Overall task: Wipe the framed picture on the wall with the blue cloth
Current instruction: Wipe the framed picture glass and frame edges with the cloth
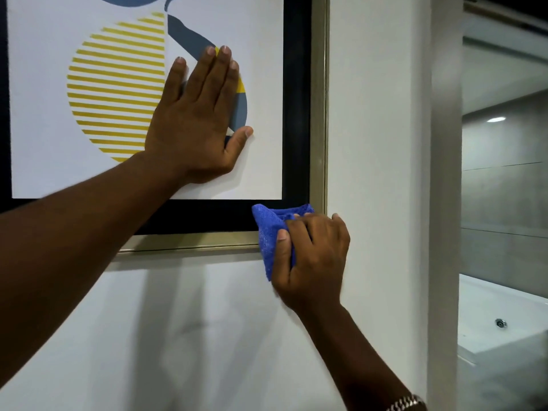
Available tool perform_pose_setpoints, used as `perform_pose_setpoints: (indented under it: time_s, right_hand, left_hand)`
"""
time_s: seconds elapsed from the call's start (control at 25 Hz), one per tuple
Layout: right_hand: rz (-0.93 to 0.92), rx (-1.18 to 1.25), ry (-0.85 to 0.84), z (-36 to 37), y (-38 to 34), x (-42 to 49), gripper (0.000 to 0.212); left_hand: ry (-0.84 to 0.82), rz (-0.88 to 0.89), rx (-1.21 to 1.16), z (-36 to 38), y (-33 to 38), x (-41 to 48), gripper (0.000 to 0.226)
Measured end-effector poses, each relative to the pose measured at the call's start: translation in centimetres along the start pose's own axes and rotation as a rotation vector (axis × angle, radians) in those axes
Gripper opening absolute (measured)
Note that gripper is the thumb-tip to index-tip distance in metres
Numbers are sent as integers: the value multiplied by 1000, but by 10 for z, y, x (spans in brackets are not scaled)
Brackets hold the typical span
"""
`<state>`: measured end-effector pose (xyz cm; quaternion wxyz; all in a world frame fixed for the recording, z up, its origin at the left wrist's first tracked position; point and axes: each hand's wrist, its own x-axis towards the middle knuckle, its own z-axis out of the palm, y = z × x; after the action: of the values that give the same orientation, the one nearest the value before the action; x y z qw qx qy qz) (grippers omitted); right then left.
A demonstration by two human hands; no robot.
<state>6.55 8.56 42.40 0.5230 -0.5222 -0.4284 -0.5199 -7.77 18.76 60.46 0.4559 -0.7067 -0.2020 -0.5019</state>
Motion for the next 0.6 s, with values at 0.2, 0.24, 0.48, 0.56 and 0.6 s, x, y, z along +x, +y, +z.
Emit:
perform_pose_setpoints:
  time_s: [0.2, 0.24, 0.48, 0.56, 0.6]
  right_hand:
    - [243, 109, 33, 20, -59, -9, 17]
    - [224, 131, -14, 24, -74, -12, 17]
    - [-3, 222, -385, -1, -77, -11, 36]
    - [-46, 281, -539, -18, -60, -2, 42]
    - [-43, 330, -588, -24, -55, 3, 43]
  left_hand:
    - [-32, -39, 21, -1, 5, 1, 82]
    - [-40, -42, 25, 0, 5, 2, 82]
    - [-183, -66, -52, -17, 8, -5, 83]
    - [-207, -109, -264, -32, 21, -26, 79]
    - [-167, -175, -411, -42, 31, -44, 75]
